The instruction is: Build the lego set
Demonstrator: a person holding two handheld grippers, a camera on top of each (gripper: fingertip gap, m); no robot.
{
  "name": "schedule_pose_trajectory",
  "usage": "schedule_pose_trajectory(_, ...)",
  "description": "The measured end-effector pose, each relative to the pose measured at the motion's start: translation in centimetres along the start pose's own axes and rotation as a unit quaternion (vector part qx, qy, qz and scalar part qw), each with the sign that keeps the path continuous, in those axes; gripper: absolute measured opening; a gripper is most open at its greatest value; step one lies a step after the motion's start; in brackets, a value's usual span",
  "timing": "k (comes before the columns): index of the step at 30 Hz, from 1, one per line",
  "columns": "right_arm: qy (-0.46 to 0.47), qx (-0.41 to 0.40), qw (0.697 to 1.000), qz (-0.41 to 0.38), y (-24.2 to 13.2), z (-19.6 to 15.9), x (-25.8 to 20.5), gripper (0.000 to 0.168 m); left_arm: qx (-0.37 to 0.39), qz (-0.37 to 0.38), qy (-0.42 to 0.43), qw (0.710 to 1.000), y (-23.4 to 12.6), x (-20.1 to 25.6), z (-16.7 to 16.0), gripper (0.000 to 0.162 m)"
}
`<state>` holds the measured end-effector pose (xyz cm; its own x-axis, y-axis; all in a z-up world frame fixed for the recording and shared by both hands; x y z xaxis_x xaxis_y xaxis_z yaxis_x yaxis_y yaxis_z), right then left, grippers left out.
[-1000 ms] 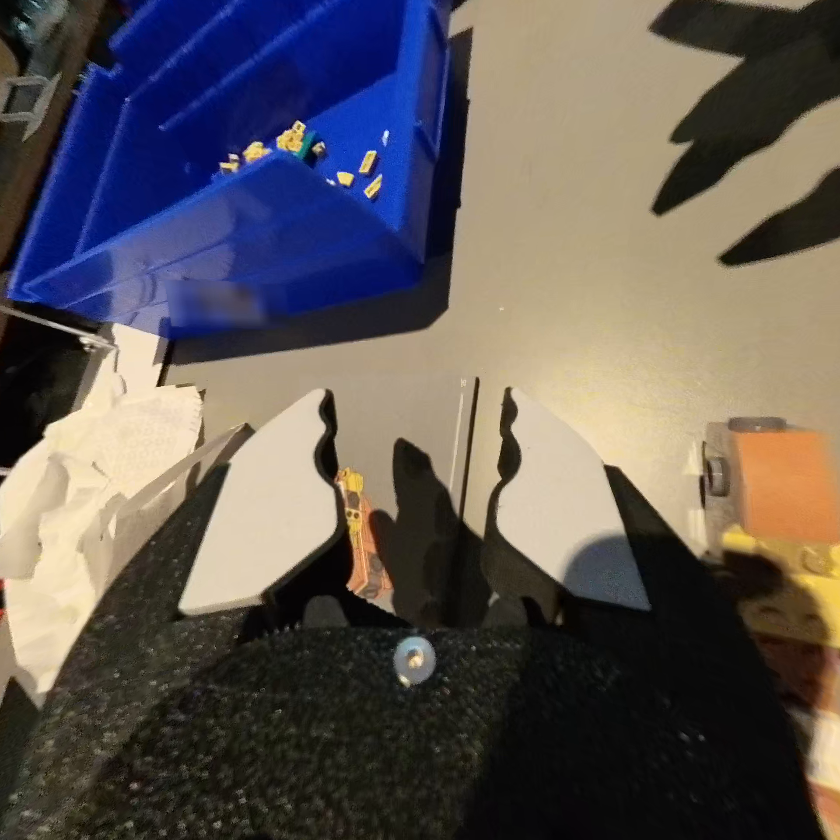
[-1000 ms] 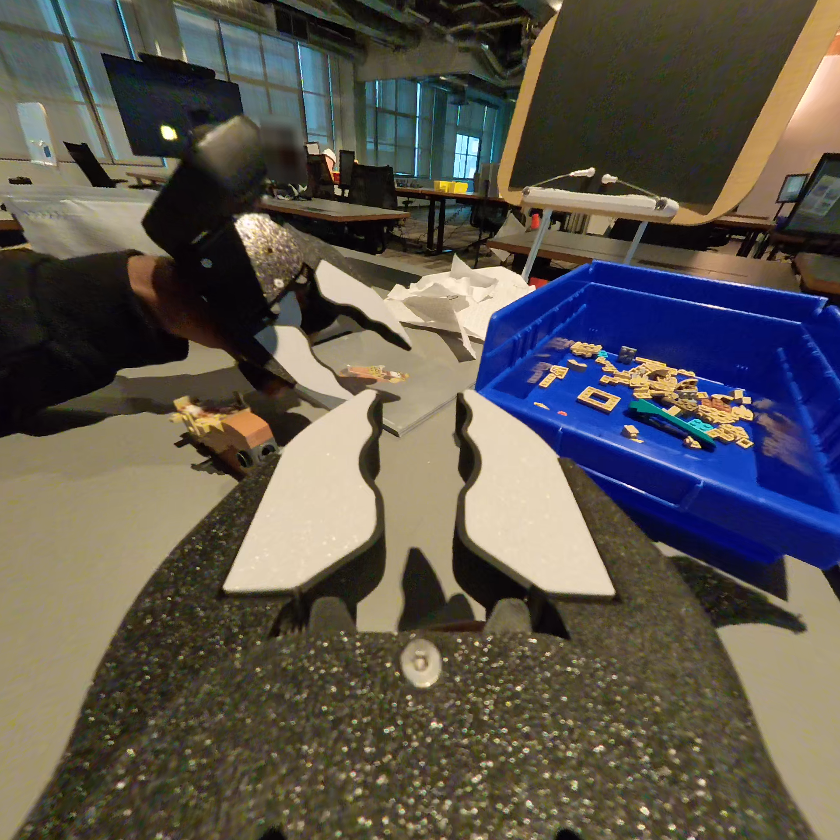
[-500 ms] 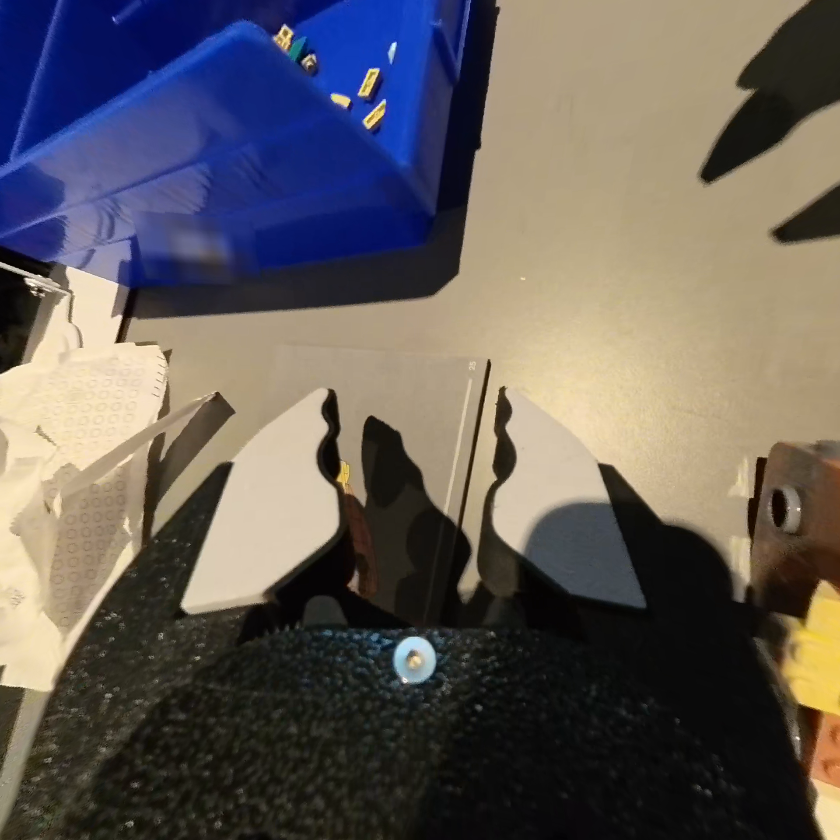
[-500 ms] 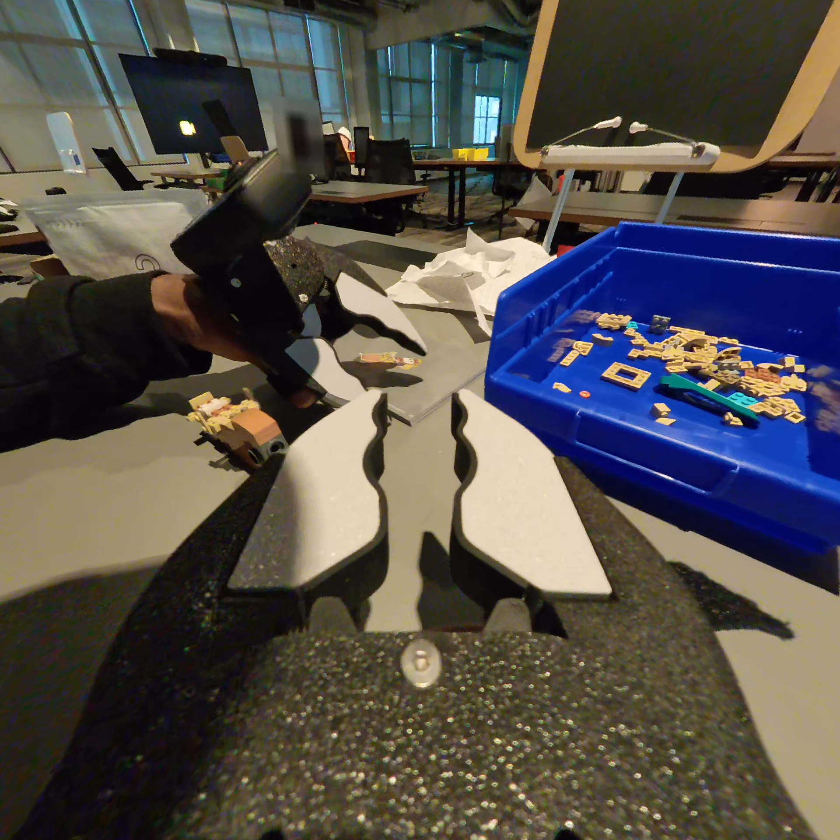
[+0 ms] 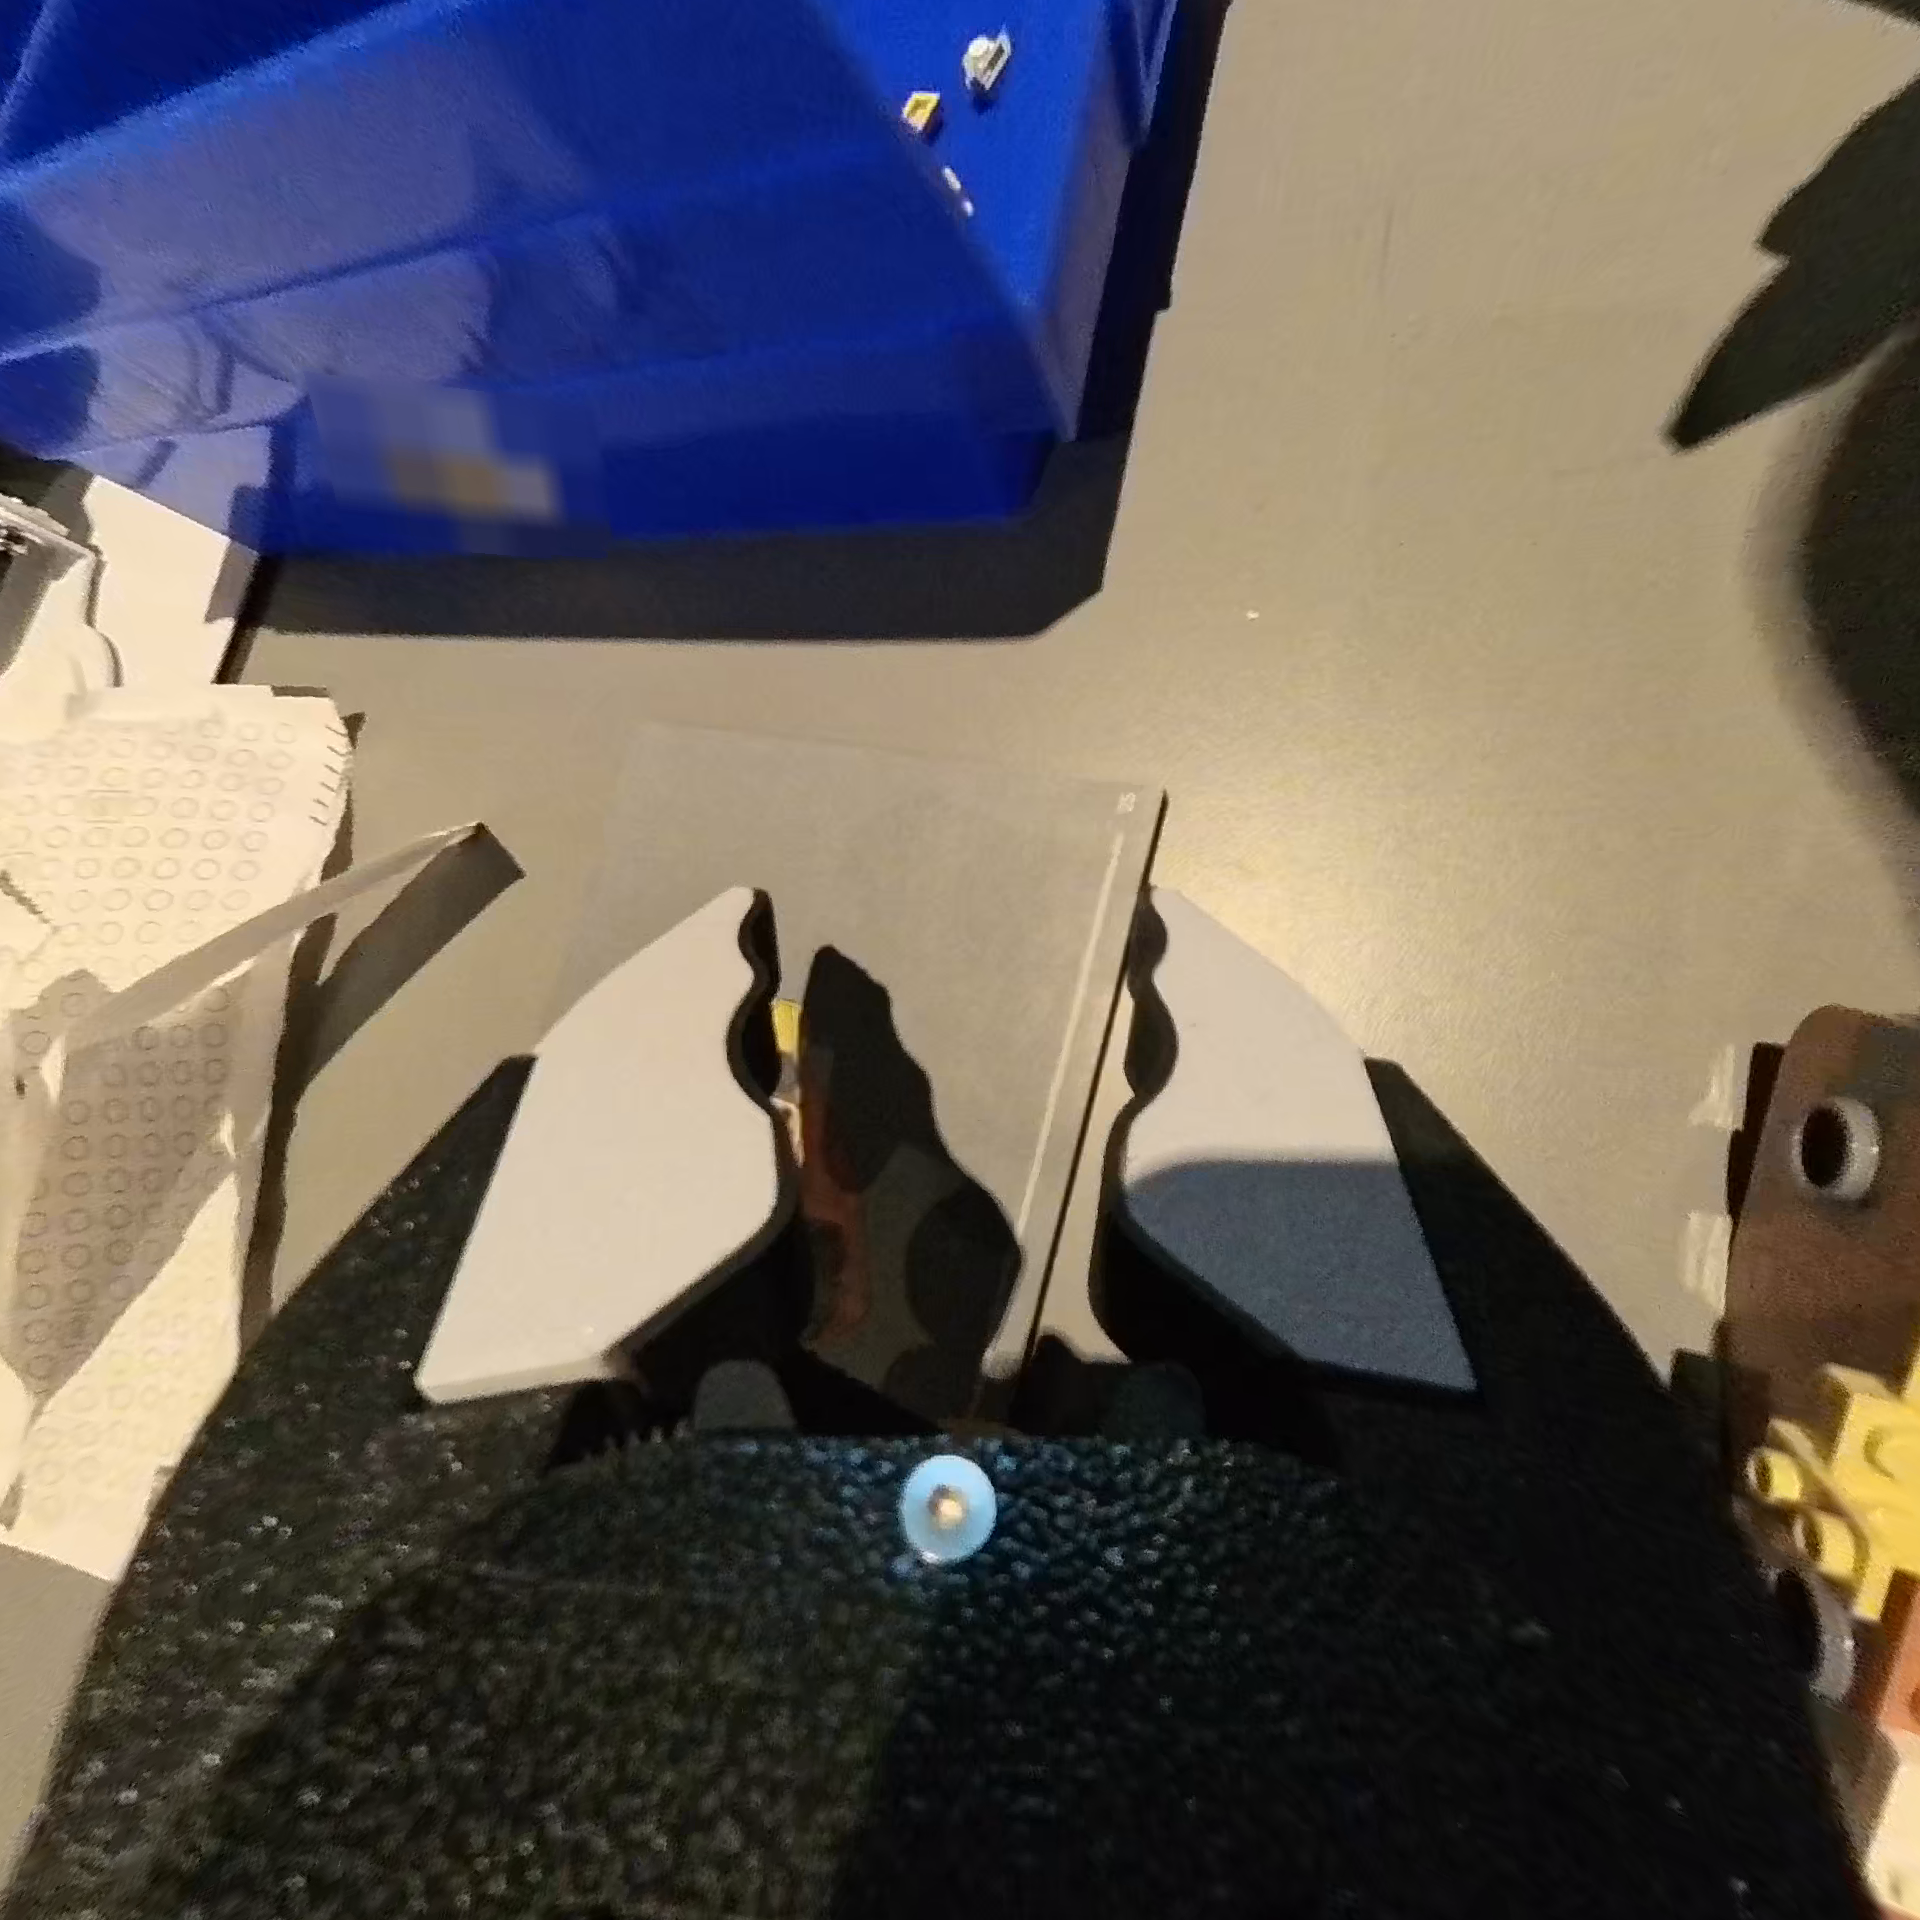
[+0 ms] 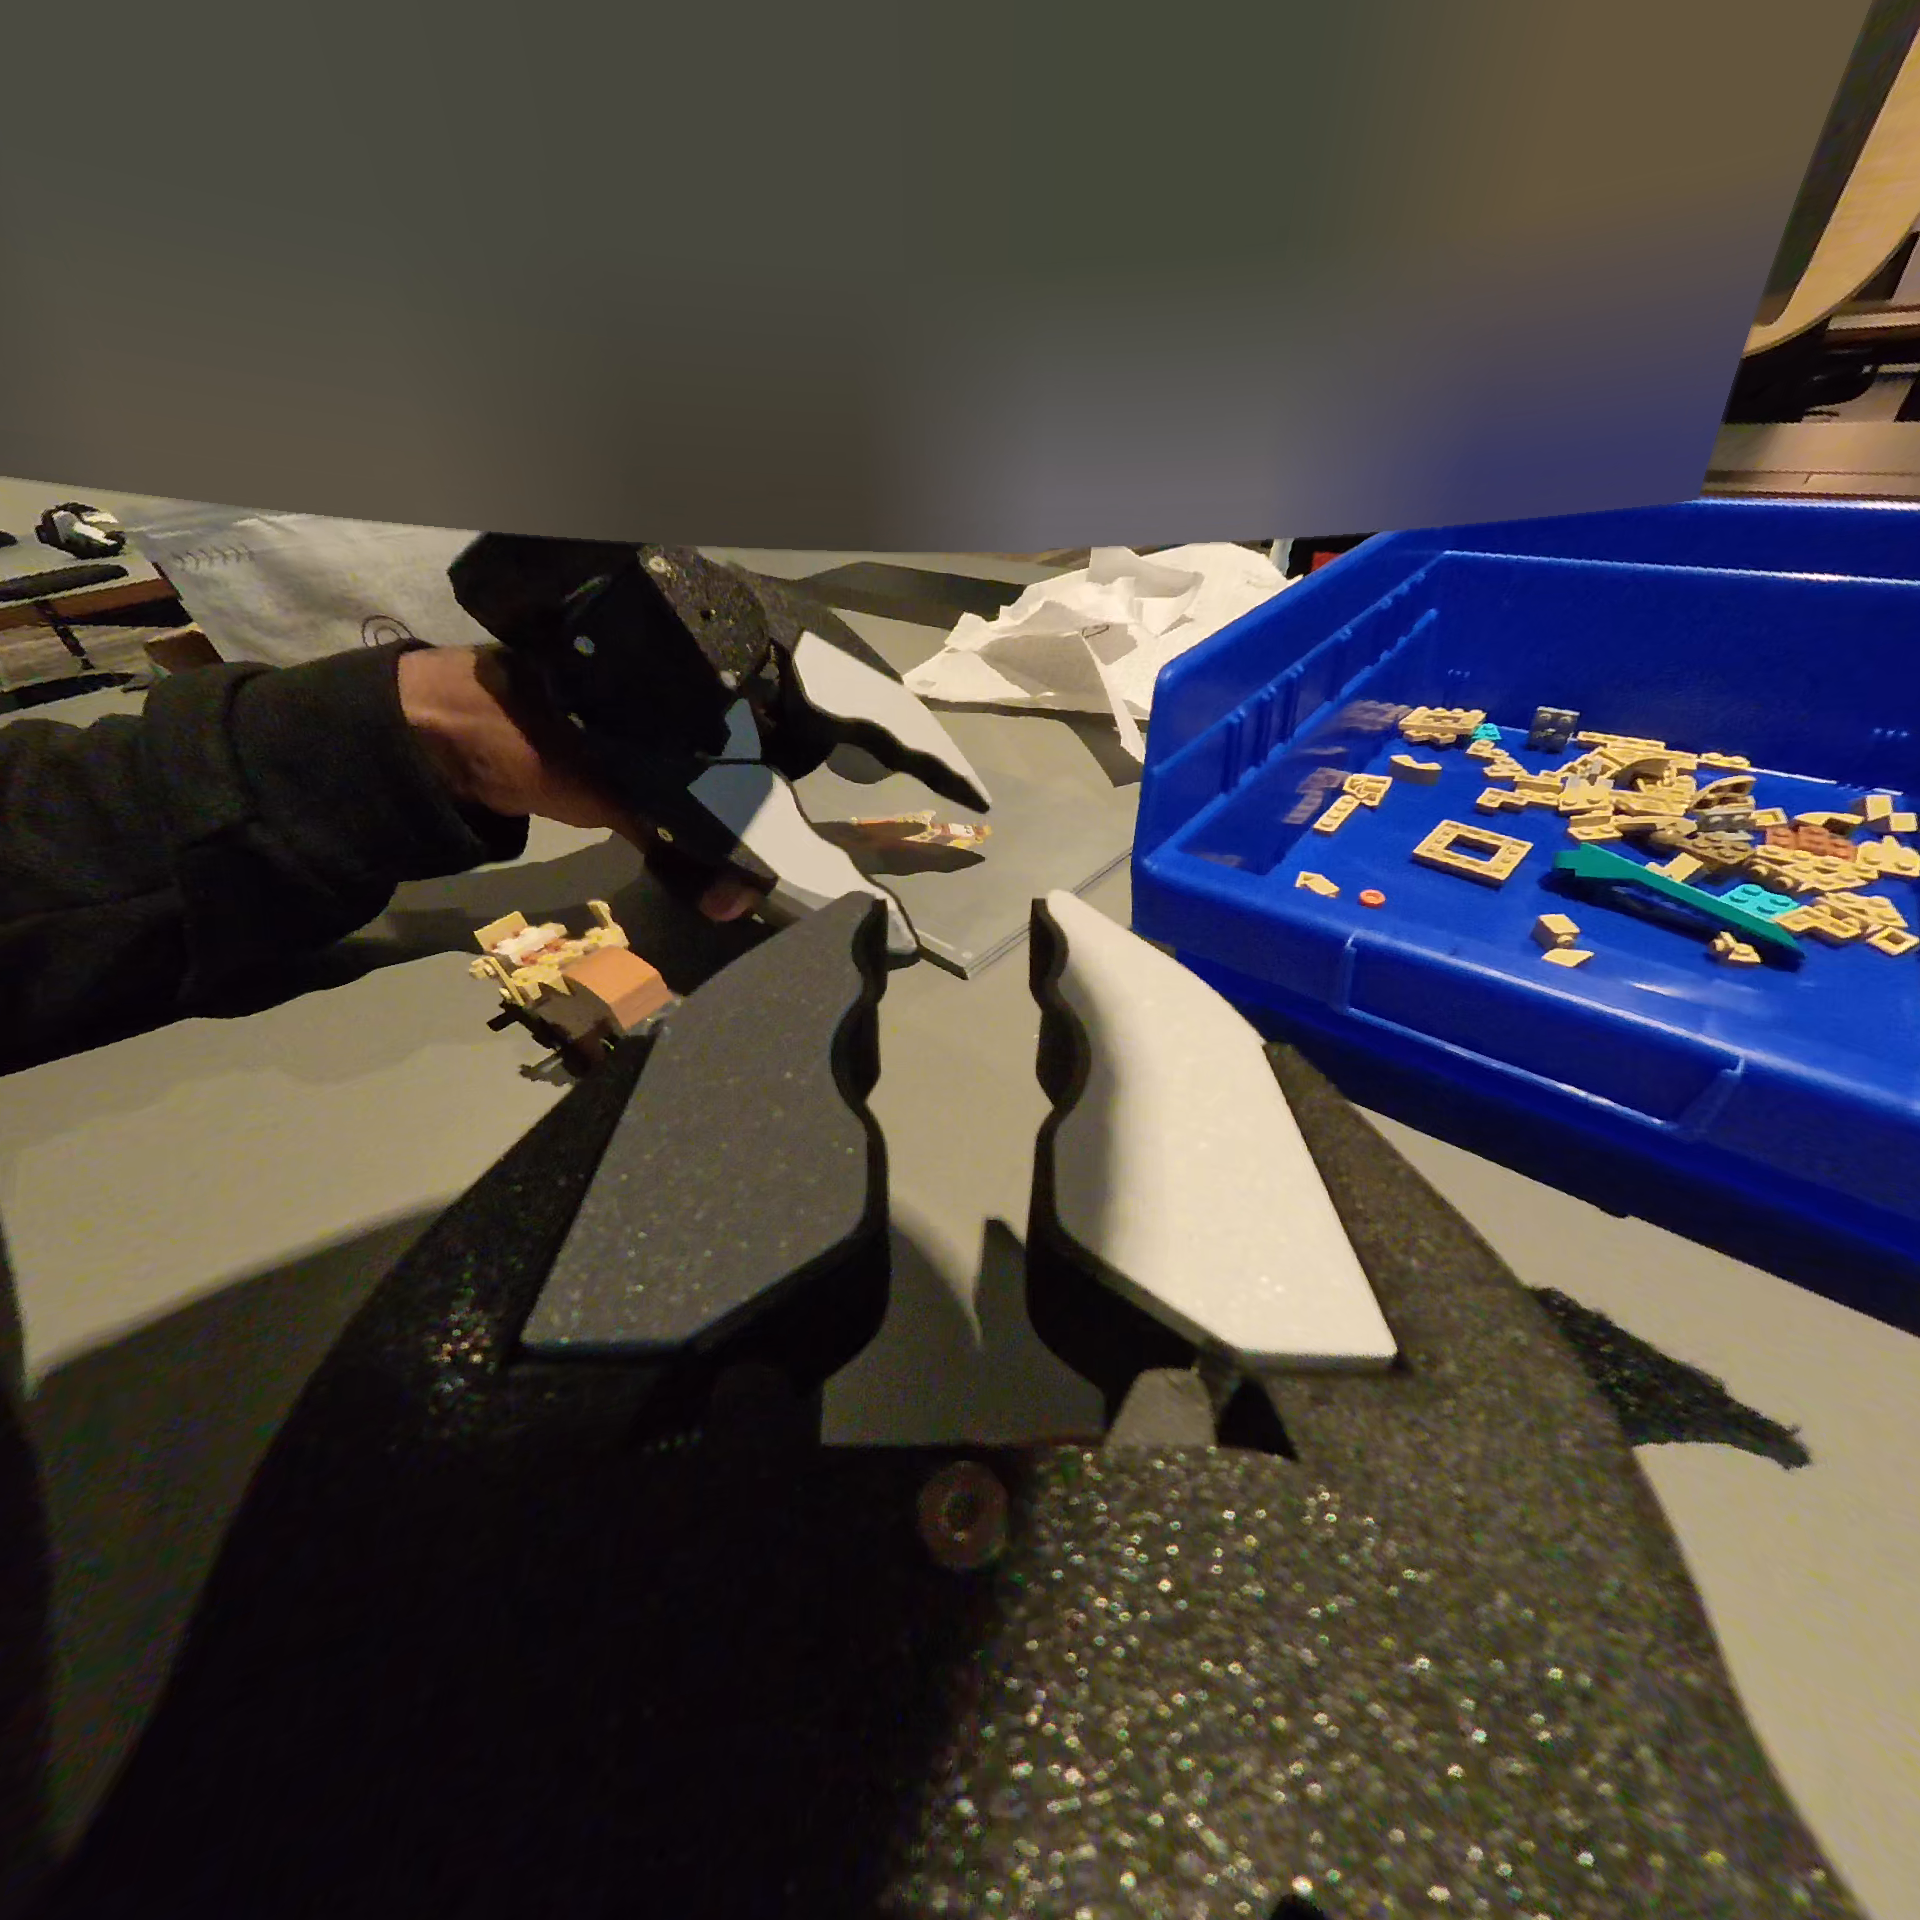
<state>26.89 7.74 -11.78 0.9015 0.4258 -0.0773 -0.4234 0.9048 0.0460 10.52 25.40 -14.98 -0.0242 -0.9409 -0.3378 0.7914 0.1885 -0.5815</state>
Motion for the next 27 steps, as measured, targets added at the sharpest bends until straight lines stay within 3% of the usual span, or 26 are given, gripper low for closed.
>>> schedule_pose_trajectory(27,-0.004,0.005,1.000,0.002,-0.07,0.01,-0.14,0.025,-0.005,-0.003,-0.019,1.000,-0.30,-0.28,-0.13,0.064)
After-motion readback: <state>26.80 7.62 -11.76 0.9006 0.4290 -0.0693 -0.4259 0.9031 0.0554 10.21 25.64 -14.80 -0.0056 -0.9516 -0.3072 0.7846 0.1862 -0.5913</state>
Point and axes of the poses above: each gripper's, where its closed fingertips meet, y out along the fingers, z out of its top, x = y × z across the jaws, the point moved 9 cm from there along -y, back along the fingers, and after that the axes turned 7 degrees about x, right-handed, at the moved point
